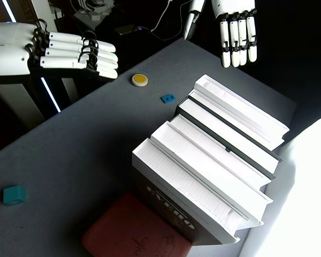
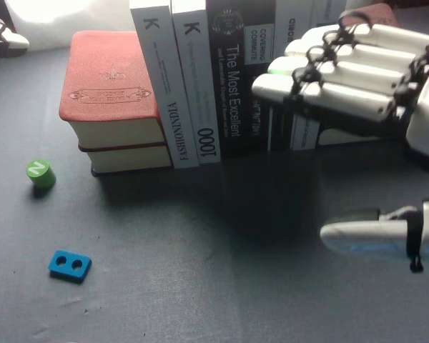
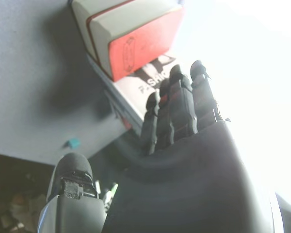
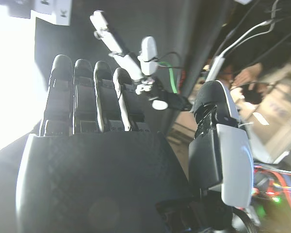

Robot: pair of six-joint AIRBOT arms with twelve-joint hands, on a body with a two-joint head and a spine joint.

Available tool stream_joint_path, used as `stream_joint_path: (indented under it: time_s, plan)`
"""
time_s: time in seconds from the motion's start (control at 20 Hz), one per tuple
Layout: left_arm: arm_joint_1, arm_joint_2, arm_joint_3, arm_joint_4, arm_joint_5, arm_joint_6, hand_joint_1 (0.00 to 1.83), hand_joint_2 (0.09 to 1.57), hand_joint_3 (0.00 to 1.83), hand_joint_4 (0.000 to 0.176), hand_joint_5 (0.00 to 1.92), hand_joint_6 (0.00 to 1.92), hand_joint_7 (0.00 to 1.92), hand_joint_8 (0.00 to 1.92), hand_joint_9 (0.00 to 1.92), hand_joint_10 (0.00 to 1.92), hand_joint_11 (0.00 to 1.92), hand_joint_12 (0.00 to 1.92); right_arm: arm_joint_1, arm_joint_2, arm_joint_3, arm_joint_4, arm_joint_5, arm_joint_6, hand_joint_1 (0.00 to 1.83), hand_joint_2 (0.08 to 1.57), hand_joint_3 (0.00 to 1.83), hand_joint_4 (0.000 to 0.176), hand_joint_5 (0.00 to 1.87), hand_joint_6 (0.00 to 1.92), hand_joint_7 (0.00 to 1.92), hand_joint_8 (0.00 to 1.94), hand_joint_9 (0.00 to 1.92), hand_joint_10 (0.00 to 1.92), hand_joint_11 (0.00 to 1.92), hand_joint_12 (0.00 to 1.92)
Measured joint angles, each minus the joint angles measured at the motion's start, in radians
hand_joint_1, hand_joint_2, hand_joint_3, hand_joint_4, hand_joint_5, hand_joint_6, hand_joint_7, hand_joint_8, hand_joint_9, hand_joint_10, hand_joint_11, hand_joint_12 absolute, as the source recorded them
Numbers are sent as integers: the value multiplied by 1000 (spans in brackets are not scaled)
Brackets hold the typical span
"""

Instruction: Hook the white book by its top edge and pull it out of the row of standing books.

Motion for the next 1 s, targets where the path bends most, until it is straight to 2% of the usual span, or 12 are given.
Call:
stream_joint_path:
  time_s: [0.05, 0.15, 0.5, 0.7, 0.9, 1.0]
  plan:
    - [0, 0, 1, 2, 0, 0, 0, 1152, 84, 0, 0, 0, 0, 0, 0, 0, 0, 0, 1, 0, 0, 14, 0, 11, 0, 1061, 143, 0, 55, 29, 11, 6, 0, 4, 0, 10]
    - [0, 0, 1, 3, -1, 0, 0, 1177, 16, 0, 0, 0, 0, 0, 0, 0, 0, 0, 2, 0, 0, 17, 0, 41, 0, 1083, 44, 0, 37, 1, 0, 0, 0, 0, 0, 0]
    - [-3, 0, 1, 3, -4, -2, 0, 1176, 11, 0, 0, 0, 0, 0, 0, 0, 0, 0, 31, -12, 0, 23, -2, 36, 0, 1063, 26, 0, 58, 9, 0, 0, 0, 0, 0, 0]
    - [-3, 0, 1, 6, -4, -2, 0, 1170, 6, 0, 0, 0, 0, 0, 0, 0, 0, 0, 68, -44, 27, 85, -4, -47, 0, 1071, 26, 0, 17, 0, 0, 0, 0, 0, 0, 0]
    - [-3, 0, 1, 15, -4, -2, 0, 1182, 10, 0, 0, 0, 0, 0, 0, 0, 0, 0, 114, -102, 80, 264, -30, -236, 0, 1080, 26, 0, 33, 9, 0, 0, 0, 0, 0, 0]
    - [-3, 0, 1, 21, -5, -2, 0, 1177, 7, 0, 0, 0, 0, 0, 0, 0, 0, 0, 114, -120, 101, 296, -36, -302, 0, 1070, 20, 0, 30, 7, 0, 0, 0, 0, 0, 0]
